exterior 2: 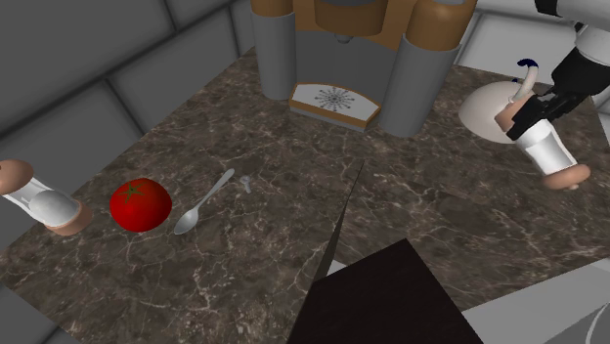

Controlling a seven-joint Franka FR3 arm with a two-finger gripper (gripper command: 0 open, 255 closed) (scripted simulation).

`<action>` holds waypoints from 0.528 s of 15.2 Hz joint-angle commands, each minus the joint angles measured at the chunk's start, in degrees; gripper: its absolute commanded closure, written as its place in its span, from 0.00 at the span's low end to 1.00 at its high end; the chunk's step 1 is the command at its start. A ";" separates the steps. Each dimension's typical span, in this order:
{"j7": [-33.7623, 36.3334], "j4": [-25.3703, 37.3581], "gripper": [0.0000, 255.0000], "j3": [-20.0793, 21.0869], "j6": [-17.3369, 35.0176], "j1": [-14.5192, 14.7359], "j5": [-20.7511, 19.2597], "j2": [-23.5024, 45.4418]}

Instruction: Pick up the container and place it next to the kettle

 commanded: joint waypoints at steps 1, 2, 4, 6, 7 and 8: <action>-0.86 -0.65 1.00 0.47 1.23 -0.51 1.17 1.04; -1.27 -0.96 1.00 0.74 1.82 -0.77 1.75 1.56; -2.10 -1.54 1.00 1.32 2.98 -1.30 2.94 2.62; -2.95 -2.06 1.00 1.95 4.12 -1.86 4.16 3.70; -3.38 -2.30 1.00 2.28 4.68 -2.15 4.78 4.26; -3.81 -2.53 1.00 2.64 5.23 -2.46 5.40 4.81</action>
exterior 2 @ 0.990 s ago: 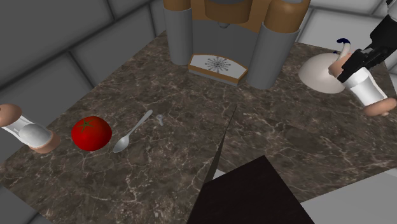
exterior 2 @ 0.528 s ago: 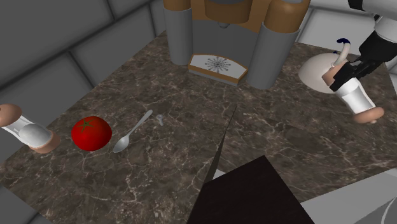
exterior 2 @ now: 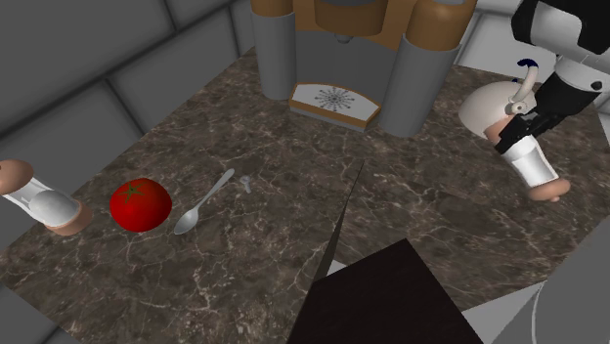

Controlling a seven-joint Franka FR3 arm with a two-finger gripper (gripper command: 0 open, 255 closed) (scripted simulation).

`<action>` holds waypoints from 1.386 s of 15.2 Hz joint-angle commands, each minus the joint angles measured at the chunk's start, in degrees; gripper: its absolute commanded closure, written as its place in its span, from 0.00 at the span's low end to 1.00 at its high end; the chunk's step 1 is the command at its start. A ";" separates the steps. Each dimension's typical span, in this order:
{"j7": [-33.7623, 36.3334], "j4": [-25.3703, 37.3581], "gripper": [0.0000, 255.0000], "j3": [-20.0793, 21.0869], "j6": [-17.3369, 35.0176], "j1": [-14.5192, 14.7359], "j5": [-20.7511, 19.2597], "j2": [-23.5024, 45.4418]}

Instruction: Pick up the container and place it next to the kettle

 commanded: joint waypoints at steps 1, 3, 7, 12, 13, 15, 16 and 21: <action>-1.08 -0.30 1.00 0.80 1.11 -0.82 1.49 1.35; -1.95 -0.68 1.00 1.57 2.19 -1.47 2.75 2.48; -3.71 -1.29 1.00 3.23 4.27 -2.84 5.33 4.77; -4.78 -1.56 1.00 4.33 5.51 -3.72 6.91 6.20; -4.78 -1.56 1.00 4.33 5.51 -3.72 6.91 6.20; -4.78 -1.55 1.00 4.33 5.51 -3.72 6.91 6.20; -4.78 -1.55 1.00 4.33 5.51 -3.72 6.91 6.20; -4.77 -1.56 0.00 4.31 5.49 -3.71 6.89 6.17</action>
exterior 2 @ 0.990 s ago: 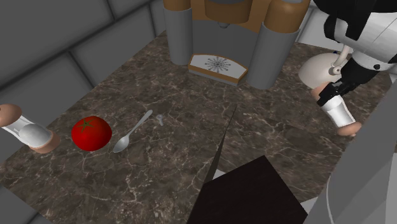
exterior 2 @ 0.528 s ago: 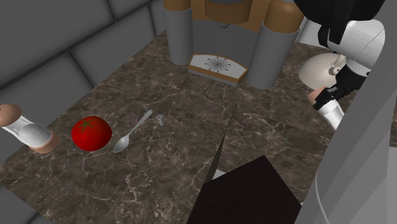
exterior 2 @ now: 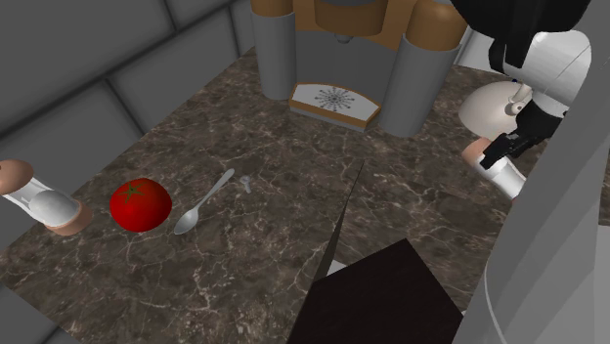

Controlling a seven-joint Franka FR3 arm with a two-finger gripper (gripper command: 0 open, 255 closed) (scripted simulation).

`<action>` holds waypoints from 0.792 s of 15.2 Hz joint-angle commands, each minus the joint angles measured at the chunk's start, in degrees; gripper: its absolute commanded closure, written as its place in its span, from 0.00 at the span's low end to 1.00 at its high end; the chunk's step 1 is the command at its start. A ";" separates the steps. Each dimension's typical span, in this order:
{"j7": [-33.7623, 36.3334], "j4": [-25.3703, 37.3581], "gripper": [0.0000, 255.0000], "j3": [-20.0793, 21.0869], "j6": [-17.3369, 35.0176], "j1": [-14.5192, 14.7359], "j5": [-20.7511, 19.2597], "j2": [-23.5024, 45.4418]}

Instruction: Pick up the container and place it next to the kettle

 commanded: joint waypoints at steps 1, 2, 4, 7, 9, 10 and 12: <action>0.00 0.00 0.00 0.00 0.00 0.00 0.00 0.00; -0.01 0.00 0.00 0.02 0.02 -0.01 0.02 0.03; 2.02 0.62 0.00 -2.22 -2.55 1.68 -3.17 -2.84; 3.84 1.47 0.00 -4.00 -4.96 3.07 -5.98 -5.34; 3.84 1.47 0.00 -3.99 -4.95 3.06 -5.98 -5.35; 3.84 1.47 0.00 -3.99 -4.96 3.07 -5.98 -5.35; 3.84 1.47 0.00 -3.99 -4.96 3.06 -5.98 -5.35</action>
